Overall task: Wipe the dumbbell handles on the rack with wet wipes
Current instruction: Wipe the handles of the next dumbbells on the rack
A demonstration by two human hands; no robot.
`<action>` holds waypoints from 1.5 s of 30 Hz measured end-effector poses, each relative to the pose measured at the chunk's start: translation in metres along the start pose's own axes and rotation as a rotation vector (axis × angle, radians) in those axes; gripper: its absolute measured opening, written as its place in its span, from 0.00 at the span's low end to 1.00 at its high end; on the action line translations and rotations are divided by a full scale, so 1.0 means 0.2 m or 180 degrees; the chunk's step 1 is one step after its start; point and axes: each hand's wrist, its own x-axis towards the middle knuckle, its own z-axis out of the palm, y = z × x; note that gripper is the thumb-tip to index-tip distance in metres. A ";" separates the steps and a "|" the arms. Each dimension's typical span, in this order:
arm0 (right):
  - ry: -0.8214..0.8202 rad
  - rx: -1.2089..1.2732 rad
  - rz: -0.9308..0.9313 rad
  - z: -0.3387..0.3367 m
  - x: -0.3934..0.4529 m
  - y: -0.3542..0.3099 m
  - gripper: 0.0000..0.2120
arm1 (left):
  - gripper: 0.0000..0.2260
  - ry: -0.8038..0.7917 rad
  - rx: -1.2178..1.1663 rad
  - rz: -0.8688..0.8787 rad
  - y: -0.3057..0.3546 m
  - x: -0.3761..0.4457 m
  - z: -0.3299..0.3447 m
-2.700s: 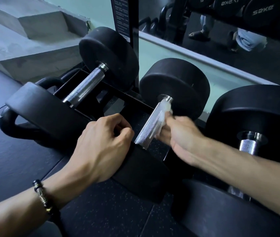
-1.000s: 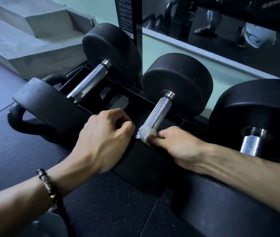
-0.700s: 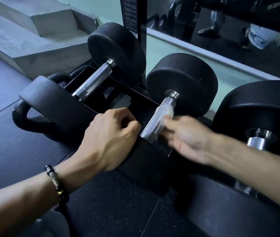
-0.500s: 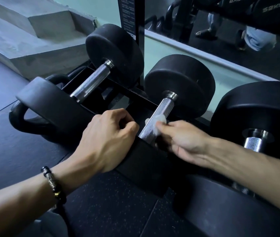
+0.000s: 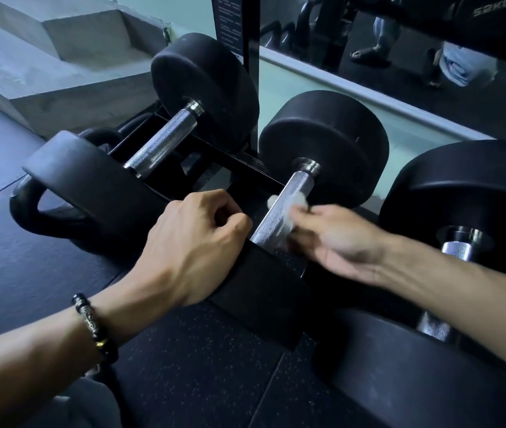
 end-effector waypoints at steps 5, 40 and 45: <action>-0.0118 -0.0424 0.0027 -0.01 -0.02 0.02 0.08 | 0.12 -0.0002 -0.0021 -0.0008 0.00 0.00 0.00; -0.0608 -0.4388 -0.0212 0.01 -0.51 -0.06 0.19 | 0.06 -0.1904 -0.0670 -0.0332 0.09 0.52 0.13; -0.0602 -0.4300 -0.0248 0.00 -0.48 -0.05 0.25 | 0.08 -0.1485 -0.1181 -0.0234 0.16 0.54 0.13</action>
